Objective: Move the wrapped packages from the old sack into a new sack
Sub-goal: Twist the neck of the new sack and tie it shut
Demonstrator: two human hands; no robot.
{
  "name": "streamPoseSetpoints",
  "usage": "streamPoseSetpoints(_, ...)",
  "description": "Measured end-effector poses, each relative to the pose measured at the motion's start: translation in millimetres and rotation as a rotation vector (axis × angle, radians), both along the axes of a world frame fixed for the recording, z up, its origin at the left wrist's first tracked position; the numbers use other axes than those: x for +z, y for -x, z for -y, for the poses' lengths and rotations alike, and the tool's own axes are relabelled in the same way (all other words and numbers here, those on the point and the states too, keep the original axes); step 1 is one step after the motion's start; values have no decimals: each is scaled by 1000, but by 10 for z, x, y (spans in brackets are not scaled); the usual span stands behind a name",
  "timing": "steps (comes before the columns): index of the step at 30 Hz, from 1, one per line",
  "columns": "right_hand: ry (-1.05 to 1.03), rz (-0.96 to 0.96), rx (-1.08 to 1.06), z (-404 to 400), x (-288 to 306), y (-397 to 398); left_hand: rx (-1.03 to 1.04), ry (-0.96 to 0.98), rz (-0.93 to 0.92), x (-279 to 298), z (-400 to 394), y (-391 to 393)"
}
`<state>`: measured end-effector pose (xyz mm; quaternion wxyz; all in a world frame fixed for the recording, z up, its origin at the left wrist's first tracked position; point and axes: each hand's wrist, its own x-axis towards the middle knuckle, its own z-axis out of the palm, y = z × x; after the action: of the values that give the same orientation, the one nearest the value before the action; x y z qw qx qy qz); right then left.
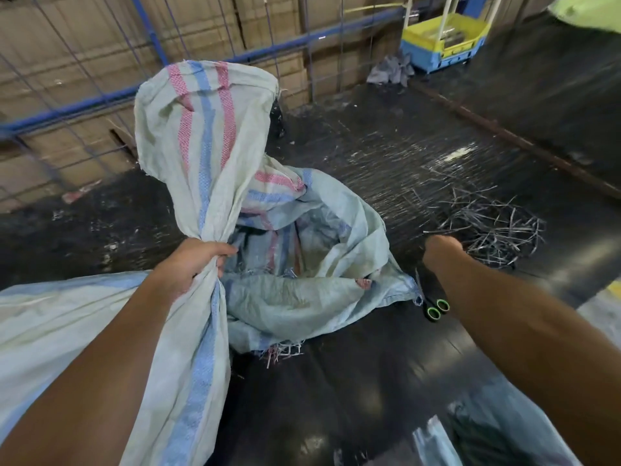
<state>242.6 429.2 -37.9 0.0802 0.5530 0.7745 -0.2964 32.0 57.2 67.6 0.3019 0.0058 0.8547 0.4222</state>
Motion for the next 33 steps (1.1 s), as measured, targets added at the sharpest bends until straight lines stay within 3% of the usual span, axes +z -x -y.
streamPoseSetpoints(2,-53,99,168,108,169,13,-16,24,-20,26,22,0)
streamPoseSetpoints(3,-28,58,146,119,208,18,-23,27,-30,27,33,-4)
streamPoseSetpoints(5,84,-126,-114,107,339,119,-34,20,-46,4,47,7)
streamPoseSetpoints(9,187,-561,-400,133,579,340,-53,-37,-38,-65,47,42)
streamPoseSetpoints(13,111,-842,-434,480,964,721,-64,-85,-30,-95,87,69)
streamPoseSetpoints(17,-129,-855,237,1109,1232,1086,-34,-185,-15,-4,157,41)
streamPoseSetpoints(20,-85,-660,876,1606,1285,1367,-24,-270,-15,96,242,5)
streamPoseSetpoints(22,-35,-506,1178,1985,1315,1522,8,-353,-4,178,347,0)
streamPoseSetpoints(25,18,-406,1396,2476,1435,1653,109,-444,27,321,578,-12)
streamPoseSetpoints(31,121,-291,1513,3184,1738,1838,334,-714,201,551,1250,75)
streamPoseSetpoints(33,182,-291,1496,3393,1758,1899,395,-775,182,596,1503,136)
